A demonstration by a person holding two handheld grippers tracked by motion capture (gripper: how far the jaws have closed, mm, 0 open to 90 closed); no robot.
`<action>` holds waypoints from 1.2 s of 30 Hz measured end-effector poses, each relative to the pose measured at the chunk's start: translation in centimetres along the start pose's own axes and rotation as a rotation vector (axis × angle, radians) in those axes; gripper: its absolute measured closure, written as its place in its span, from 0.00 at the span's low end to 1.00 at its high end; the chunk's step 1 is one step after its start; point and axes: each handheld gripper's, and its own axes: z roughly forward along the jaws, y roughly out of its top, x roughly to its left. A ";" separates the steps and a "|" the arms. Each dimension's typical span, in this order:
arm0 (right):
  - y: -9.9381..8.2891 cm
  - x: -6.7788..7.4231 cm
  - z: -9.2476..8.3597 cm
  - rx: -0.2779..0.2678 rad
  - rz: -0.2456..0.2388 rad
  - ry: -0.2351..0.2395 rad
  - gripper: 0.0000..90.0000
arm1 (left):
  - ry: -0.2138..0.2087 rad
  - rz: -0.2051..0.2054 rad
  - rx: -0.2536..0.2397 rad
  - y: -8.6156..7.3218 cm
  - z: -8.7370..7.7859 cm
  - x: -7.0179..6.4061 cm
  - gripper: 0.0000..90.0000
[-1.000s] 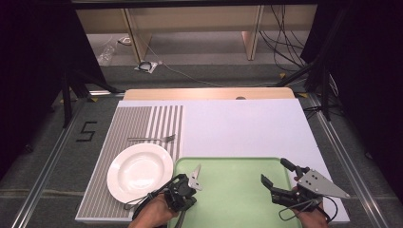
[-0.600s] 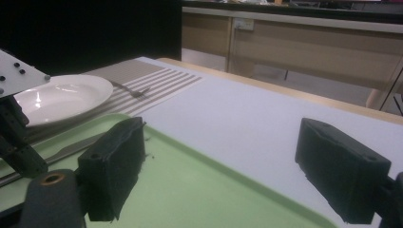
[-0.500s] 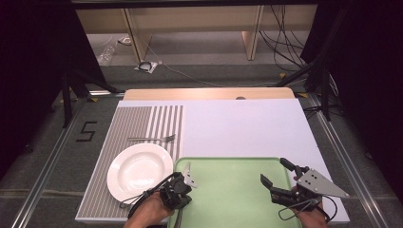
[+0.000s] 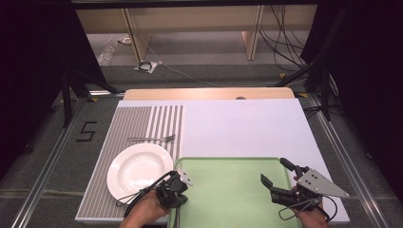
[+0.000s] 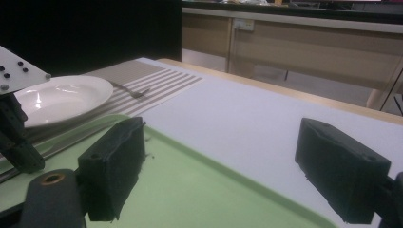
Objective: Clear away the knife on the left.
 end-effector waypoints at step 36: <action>0.0 0.0 0.6 0.004 0.001 0.016 0.20 | 0.109 -0.174 -0.314 -1.3 -7.5 4.1 0.21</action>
